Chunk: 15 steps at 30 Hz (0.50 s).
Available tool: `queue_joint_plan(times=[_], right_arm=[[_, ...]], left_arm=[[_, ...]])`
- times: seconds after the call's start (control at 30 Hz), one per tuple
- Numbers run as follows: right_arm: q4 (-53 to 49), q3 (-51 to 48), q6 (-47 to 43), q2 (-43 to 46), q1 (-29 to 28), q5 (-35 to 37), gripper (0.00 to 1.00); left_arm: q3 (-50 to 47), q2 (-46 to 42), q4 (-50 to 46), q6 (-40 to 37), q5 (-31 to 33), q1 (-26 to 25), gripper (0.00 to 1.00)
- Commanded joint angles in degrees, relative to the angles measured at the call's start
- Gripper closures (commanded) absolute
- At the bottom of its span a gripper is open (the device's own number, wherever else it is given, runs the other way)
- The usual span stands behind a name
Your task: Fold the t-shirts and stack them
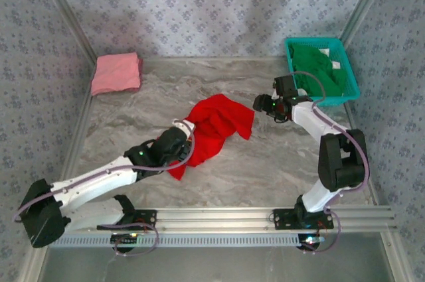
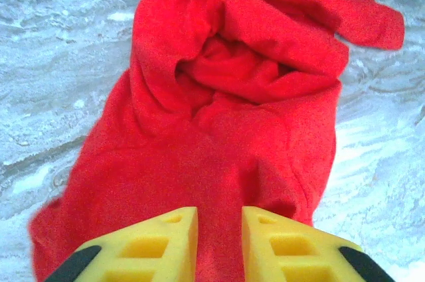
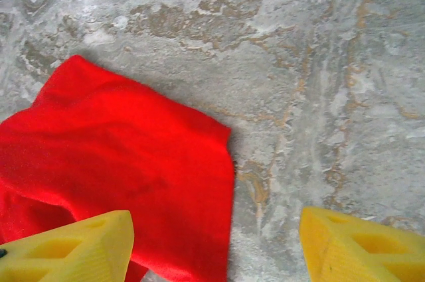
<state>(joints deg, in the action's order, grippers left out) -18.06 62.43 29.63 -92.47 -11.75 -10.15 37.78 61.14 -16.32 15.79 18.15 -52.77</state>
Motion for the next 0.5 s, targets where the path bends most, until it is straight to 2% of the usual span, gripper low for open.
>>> queue_joint_plan(times=[0.0,0.07,0.17,0.2,0.23,0.27,0.33,0.47], right_arm=[[1.5,-1.09,1.66,-1.2,-0.2,-3.09,0.31],[1.65,-0.75,1.45,-1.74,-0.21,-3.38,0.31],[0.71,0.52,0.91,-2.66,-0.21,-4.31,0.31],[0.43,0.74,0.96,-2.69,-0.21,-4.84,0.31],[0.48,0.61,1.04,-2.59,-0.29,-5.26,0.31],[0.54,0.39,1.02,-2.55,-0.29,-5.36,0.31],[0.91,-0.32,1.13,-2.34,-0.29,-5.23,0.31],[1.69,-0.95,1.48,-2.74,-0.29,-5.55,0.31]], left_arm=[[-2.05,1.28,0.84,0.63,-3.23,0.21,0.85],[-3.31,1.65,1.64,2.12,-3.16,0.18,0.98],[-5.64,1.09,3.77,3.32,-3.86,0.19,1.0],[-6.02,0.93,4.24,2.92,-5.16,0.18,0.84],[-5.98,0.99,4.5,2.38,-6.75,0.09,0.57],[-5.89,1.22,4.59,1.48,-8.2,-0.04,0.46],[-5.61,2.24,4.61,0.57,-8.26,-1.3,0.34],[-6.96,5.29,6.96,1.36,-6.91,-1.55,0.35]])
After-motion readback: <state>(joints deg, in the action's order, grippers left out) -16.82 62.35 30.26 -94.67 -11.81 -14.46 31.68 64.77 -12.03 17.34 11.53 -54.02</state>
